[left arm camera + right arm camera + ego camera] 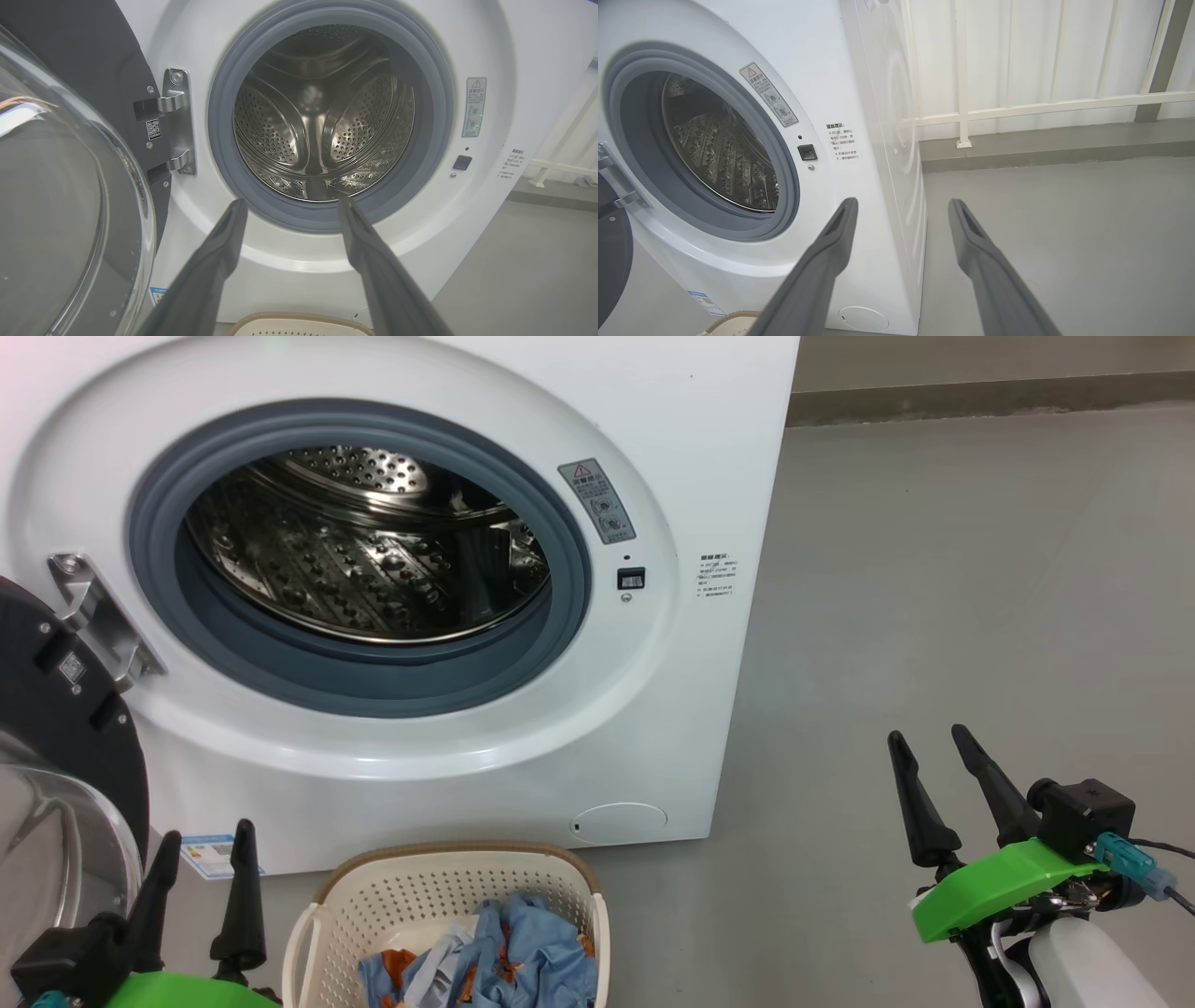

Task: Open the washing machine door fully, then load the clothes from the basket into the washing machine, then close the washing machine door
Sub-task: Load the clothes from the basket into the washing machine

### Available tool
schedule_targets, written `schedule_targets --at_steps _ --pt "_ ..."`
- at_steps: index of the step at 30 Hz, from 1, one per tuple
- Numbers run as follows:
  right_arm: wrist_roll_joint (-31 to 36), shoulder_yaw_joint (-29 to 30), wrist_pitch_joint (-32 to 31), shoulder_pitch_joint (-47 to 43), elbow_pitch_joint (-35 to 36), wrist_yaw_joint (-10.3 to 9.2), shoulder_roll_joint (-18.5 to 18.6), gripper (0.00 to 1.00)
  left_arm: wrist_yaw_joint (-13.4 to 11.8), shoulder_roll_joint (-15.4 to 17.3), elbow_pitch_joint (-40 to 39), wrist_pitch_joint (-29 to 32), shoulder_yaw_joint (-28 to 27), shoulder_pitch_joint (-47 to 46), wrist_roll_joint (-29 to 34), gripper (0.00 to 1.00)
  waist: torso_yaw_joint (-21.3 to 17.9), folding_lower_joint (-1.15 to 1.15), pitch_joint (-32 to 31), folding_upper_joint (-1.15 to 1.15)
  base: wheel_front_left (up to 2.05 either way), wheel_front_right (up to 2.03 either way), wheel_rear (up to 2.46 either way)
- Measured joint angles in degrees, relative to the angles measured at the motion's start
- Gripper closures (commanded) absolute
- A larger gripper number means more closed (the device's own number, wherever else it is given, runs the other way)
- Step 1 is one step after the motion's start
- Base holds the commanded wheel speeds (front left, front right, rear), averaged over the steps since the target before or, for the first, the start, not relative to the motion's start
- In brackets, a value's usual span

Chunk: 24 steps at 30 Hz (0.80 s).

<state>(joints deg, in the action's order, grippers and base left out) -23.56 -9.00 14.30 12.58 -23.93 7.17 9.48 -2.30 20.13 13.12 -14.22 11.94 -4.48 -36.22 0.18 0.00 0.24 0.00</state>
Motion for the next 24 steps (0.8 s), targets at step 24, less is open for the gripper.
schedule_targets --at_steps 24 --pt "0.0 -0.1 0.0 0.2 -0.3 0.0 -0.6 0.0 -0.2 0.6 0.8 0.3 0.8 -0.6 0.0 0.0 -0.6 0.0 3.3 0.0 0.0 0.0 0.0"
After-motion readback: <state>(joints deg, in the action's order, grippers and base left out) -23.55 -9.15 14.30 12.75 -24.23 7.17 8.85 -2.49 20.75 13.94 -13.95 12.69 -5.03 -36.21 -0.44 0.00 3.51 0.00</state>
